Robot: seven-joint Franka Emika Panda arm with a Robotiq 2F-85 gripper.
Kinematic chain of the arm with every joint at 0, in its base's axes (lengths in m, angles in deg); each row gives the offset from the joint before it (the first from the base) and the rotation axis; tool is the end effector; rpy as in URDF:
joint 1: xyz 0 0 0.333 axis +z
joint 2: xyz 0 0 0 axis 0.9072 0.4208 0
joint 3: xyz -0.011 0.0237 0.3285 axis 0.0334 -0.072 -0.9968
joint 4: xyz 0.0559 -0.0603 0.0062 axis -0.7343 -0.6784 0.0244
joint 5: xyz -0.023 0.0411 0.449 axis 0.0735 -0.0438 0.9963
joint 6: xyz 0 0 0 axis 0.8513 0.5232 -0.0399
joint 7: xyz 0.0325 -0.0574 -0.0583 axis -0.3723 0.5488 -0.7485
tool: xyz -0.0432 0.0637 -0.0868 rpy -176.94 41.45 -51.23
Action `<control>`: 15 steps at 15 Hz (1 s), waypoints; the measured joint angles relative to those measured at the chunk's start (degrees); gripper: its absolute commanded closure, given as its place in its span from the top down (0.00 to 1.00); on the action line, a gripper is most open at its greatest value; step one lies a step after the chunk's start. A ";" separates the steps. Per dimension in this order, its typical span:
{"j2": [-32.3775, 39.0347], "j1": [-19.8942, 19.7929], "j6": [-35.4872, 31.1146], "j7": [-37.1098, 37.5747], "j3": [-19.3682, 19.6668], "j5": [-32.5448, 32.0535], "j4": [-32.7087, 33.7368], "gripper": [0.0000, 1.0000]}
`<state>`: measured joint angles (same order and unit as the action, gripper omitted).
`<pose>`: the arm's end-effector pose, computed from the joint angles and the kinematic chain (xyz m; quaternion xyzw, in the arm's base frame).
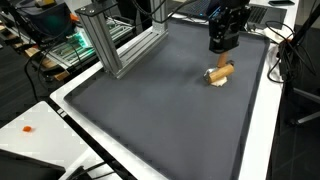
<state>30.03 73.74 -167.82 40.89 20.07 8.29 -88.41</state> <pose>0.7317 0.0838 0.3201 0.9727 -0.2202 0.0732 0.0031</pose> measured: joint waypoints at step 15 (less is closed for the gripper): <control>-0.26 0.00 10.73 -2.71 -1.49 1.82 1.03 0.35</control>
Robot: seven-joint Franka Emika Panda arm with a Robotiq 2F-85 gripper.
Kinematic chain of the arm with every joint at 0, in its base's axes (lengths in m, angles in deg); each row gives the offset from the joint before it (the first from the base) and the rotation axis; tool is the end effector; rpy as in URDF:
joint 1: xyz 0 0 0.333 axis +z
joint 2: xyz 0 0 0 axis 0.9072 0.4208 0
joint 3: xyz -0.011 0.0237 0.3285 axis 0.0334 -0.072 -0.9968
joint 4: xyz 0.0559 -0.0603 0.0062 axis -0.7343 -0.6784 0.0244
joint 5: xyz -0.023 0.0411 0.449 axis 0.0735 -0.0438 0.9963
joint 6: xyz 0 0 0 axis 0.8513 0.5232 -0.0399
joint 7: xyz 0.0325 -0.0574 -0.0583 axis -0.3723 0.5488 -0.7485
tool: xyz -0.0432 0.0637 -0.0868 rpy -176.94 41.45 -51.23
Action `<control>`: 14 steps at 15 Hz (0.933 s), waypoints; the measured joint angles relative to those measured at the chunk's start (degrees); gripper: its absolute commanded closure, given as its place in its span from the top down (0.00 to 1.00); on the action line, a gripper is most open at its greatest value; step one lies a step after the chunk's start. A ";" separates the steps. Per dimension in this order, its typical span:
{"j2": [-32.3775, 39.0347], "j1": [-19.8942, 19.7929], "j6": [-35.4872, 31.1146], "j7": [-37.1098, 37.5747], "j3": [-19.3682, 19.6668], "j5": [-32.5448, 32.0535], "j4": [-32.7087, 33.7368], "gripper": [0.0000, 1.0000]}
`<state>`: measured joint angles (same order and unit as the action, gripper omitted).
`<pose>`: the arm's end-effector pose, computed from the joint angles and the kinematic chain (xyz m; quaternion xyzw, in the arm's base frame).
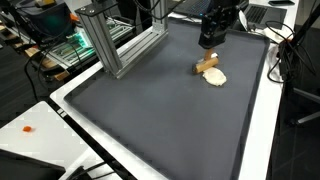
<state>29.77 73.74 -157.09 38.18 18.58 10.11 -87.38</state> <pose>0.7139 0.0993 0.3148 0.9803 -0.1969 -0.0103 0.0149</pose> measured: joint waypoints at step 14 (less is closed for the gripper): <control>-0.64 -0.04 0.52 -0.88 -0.17 0.63 0.42 0.66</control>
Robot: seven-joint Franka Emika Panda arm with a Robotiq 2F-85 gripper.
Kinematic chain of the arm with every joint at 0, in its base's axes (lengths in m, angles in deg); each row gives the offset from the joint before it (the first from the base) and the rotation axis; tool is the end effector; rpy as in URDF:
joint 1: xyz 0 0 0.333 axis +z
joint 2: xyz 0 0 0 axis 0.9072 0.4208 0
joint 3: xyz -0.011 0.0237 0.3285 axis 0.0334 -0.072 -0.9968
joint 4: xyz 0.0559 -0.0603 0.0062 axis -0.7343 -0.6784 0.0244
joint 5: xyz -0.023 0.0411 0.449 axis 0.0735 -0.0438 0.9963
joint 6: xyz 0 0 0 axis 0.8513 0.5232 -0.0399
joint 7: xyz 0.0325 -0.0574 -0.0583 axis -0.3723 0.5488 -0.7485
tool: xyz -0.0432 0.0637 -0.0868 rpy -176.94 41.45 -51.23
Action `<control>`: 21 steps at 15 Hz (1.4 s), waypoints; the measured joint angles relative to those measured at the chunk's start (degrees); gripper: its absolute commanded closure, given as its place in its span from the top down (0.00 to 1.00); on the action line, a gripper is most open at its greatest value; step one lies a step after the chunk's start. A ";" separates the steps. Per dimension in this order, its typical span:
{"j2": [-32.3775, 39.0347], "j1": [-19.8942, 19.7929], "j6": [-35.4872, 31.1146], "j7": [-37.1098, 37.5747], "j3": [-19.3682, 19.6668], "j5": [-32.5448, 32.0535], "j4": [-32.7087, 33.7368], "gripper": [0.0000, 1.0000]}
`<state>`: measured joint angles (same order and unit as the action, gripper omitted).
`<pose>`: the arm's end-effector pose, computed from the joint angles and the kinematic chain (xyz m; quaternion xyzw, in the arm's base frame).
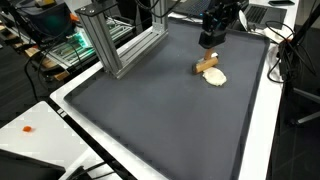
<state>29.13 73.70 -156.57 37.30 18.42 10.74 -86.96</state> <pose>0.7147 0.1014 0.3258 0.9815 -0.1913 -0.0078 0.0082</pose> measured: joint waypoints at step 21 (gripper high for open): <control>-2.40 0.08 -0.02 -2.14 -0.72 0.09 -2.06 0.22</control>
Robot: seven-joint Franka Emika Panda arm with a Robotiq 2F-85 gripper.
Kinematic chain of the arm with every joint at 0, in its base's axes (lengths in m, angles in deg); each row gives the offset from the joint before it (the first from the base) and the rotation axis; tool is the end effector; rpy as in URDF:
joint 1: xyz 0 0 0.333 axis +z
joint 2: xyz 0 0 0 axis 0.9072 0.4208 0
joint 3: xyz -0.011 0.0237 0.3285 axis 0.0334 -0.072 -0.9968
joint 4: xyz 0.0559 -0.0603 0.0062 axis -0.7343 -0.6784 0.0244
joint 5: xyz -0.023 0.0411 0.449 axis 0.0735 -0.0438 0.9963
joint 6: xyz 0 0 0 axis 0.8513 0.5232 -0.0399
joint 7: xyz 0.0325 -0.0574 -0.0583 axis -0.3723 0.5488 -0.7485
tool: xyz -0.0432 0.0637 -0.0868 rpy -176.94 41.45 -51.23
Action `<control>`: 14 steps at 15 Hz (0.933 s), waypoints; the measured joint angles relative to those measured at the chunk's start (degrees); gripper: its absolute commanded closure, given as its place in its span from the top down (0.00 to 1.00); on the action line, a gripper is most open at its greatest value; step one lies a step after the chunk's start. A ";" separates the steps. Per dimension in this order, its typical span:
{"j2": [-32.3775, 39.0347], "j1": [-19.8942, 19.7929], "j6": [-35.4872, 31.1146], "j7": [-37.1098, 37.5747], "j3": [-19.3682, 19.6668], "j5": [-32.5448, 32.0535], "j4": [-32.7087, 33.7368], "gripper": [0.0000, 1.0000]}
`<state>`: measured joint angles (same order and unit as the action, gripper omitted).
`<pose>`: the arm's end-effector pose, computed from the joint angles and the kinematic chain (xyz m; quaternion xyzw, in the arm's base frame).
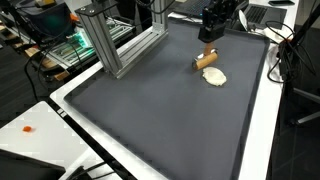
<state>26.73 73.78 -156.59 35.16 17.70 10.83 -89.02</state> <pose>0.7037 0.1093 0.3375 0.9859 -0.1670 -0.0059 0.0041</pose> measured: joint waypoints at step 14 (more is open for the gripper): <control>-25.05 -1.12 6.19 -6.69 -1.22 2.33 -15.90 0.22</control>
<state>1.67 72.66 -150.40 28.47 16.48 13.16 -104.92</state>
